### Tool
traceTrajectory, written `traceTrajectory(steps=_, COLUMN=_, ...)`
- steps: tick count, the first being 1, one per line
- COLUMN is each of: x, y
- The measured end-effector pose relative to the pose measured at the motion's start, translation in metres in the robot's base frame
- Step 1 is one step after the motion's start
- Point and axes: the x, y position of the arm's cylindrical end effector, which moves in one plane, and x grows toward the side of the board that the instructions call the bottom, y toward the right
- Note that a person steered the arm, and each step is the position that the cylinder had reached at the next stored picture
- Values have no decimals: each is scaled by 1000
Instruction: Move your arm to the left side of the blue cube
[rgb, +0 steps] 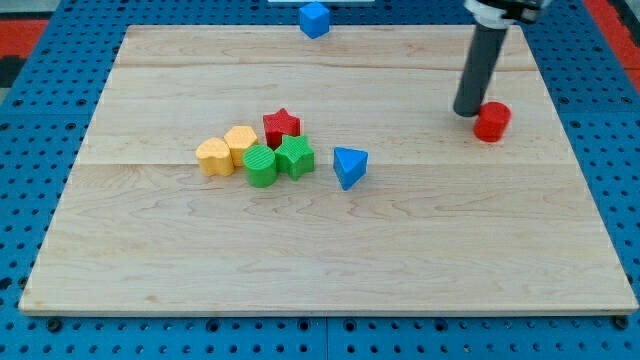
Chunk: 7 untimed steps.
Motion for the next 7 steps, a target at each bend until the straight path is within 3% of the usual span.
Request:
traceTrajectory(steps=1, x=-33, y=-24)
traceTrajectory(steps=2, x=-120, y=-59)
traceTrajectory(steps=3, x=-178, y=-59)
traceTrajectory(steps=5, x=-179, y=-70)
traceTrajectory(steps=6, x=-157, y=-151)
traceTrajectory(steps=7, x=-161, y=-289)
